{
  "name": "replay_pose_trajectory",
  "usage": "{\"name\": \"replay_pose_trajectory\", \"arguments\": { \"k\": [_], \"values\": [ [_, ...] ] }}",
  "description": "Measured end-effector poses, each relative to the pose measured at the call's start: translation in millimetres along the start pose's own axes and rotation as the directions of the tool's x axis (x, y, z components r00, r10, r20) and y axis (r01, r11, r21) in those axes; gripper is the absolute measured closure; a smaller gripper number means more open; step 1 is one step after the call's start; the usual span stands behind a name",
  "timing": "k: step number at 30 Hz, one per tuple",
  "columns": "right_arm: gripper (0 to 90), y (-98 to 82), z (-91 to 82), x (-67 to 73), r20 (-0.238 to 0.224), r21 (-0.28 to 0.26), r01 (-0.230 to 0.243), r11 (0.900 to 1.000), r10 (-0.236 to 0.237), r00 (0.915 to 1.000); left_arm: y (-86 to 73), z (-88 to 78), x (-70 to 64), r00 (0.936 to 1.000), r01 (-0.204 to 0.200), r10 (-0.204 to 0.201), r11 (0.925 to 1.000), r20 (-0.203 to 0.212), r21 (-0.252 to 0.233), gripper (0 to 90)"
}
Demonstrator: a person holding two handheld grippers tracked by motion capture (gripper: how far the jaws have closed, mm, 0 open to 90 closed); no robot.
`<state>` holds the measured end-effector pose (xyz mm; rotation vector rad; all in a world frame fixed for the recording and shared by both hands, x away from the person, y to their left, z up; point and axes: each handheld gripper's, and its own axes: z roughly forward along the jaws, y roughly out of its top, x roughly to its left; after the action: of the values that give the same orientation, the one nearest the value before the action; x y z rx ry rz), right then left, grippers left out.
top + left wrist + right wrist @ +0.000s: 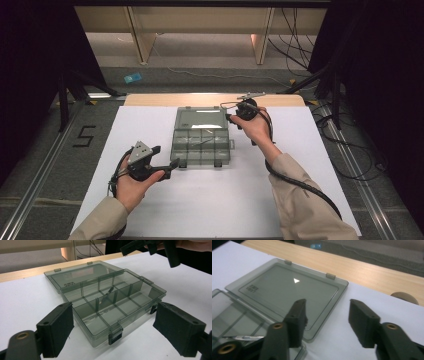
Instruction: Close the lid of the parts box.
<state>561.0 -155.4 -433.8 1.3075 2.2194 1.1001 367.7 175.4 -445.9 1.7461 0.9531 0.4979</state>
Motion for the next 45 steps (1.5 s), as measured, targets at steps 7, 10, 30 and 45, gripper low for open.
{"name": "replay_pose_trajectory", "arguments": {
  "k": [7,10,30,45],
  "values": [
    [64.9,11.6,28.4,-0.1,0.073,0.102,-0.044,0.994,0.036,0.9966,-1.1,2.1,-0.2,1.0,-0.001,0.001,1.0,0.009,0.005,15.1],
    [68.8,13.5,36.8,-0.3,0.084,0.108,-0.088,0.99,0.079,0.9933,-1.6,2.4,-1.6,0.9999,0.003,-0.004,0.9999,0.011,0.011,15.1],
    [76.0,16.8,62.2,5.6,0.146,0.232,-0.232,0.945,0.202,0.9684,-1.6,4.3,-2.6,0.9998,0.0,-0.001,0.9999,0.02,0.013,15.1],
    [87.3,19.2,62.3,10.4,0.221,0.213,-0.362,0.908,0.316,0.9225,-1.9,5.6,-1.1,0.9997,-0.005,0.005,0.9999,0.022,0.014,15.2]
  ]
}}
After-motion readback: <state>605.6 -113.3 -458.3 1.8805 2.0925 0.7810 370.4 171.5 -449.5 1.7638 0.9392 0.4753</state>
